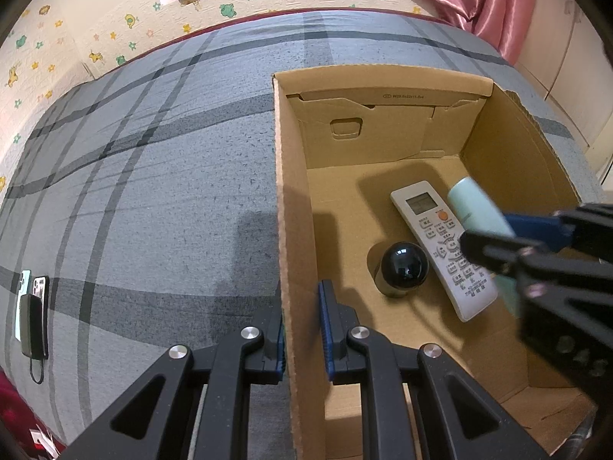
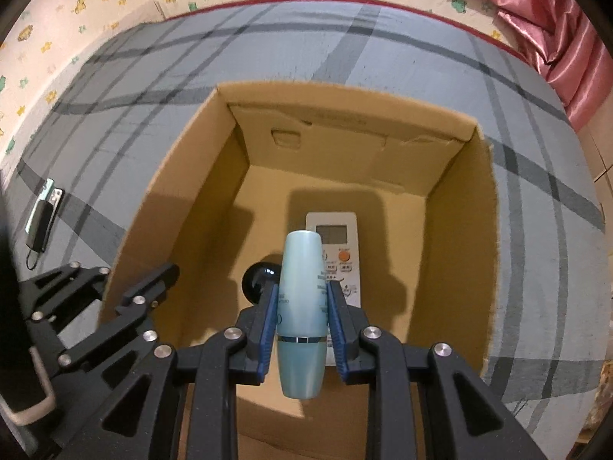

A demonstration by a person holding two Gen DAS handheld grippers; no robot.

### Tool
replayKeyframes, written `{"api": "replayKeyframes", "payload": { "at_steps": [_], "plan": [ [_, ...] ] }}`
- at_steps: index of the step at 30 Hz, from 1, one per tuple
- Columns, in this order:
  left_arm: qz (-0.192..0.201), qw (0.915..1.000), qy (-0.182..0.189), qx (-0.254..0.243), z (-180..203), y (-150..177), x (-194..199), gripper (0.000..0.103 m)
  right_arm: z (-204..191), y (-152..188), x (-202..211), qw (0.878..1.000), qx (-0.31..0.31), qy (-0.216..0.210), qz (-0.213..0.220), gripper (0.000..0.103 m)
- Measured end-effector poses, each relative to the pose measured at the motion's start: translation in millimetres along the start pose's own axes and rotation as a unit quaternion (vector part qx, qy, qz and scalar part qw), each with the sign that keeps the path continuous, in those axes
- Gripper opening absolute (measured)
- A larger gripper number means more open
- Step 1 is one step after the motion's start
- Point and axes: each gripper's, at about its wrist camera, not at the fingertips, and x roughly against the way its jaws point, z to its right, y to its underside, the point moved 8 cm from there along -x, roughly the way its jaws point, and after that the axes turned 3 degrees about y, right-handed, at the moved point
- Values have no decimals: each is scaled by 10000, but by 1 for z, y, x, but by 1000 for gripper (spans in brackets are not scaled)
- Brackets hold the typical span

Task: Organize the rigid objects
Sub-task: 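Carry the bottle with the right gripper over the box, then lower the bottle into the box and open the right gripper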

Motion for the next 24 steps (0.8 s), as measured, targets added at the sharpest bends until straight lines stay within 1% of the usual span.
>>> {"api": "replayKeyframes", "payload": {
  "at_steps": [7, 9, 19, 24],
  "plan": [
    [5, 10000, -17, -14, 0, 0, 0, 15, -2, 1, -27, 9994, -50, -33, -350, 27],
    [3, 10000, -24, -22, 0, 0, 0, 15, -2, 1, -33, 9992, -40, 24, -407, 27],
    [4, 10000, -41, -23, 1, 0, -1, 15, -1, 1, -41, 9990, -77, -4, -448, 27],
    [4, 10000, -59, -39, 2, 0, 0, 15, 1, 1, -37, 9992, -102, -40, -396, 27]
  ]
}}
